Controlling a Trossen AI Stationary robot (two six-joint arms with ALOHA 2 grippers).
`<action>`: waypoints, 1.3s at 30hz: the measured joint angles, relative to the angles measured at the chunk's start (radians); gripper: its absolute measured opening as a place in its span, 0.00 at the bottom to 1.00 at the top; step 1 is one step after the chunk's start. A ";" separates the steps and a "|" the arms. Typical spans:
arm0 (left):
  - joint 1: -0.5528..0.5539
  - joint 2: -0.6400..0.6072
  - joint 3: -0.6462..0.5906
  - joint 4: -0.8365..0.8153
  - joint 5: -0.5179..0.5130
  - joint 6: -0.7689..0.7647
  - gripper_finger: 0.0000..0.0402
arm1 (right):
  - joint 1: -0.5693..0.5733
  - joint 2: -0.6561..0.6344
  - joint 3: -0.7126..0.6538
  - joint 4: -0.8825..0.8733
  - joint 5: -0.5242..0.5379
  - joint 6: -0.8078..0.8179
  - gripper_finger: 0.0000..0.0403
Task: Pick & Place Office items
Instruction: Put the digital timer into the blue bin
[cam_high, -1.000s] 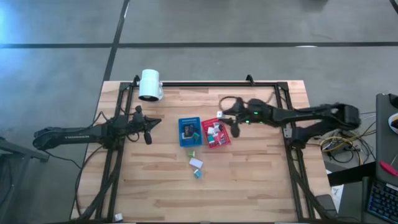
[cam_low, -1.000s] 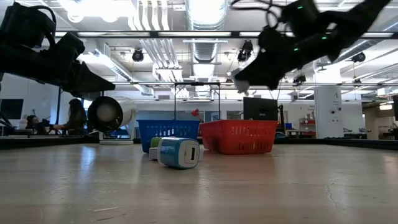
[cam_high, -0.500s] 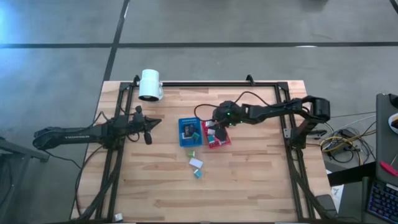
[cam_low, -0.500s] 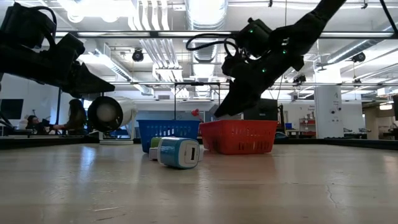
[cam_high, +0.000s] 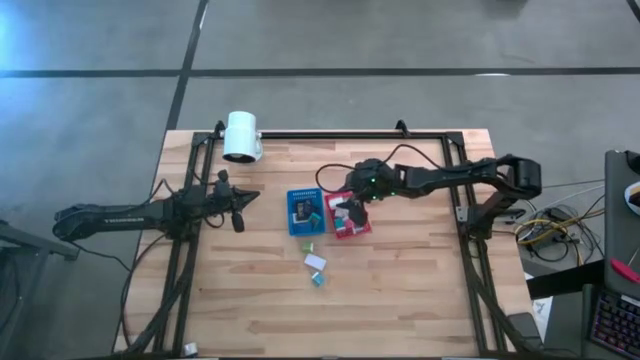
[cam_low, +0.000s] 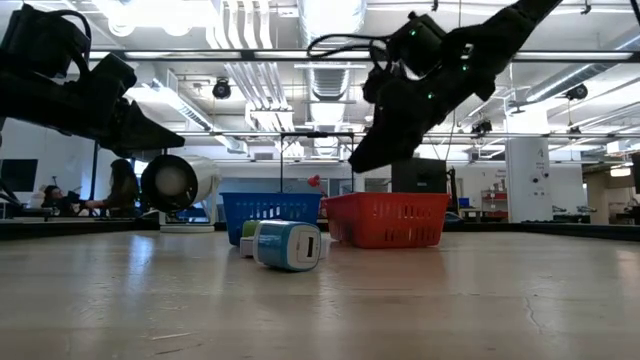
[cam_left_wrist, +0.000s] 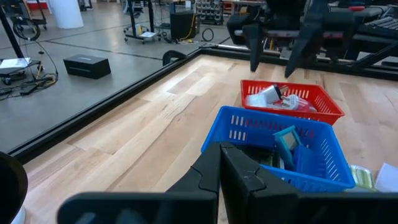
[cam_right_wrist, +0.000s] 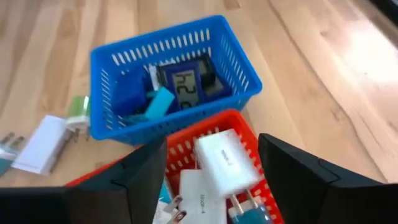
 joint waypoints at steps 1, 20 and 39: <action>0.000 0.000 0.000 0.000 0.000 0.000 0.03 | 0.003 -0.013 -0.005 0.001 0.000 0.000 0.62; 0.000 0.000 0.000 0.000 0.000 0.000 0.03 | 0.043 -0.846 -0.674 0.705 0.156 -0.082 0.41; 0.000 0.000 0.000 0.000 0.000 -0.003 0.03 | -0.023 -1.355 -0.816 0.417 0.055 -0.027 0.02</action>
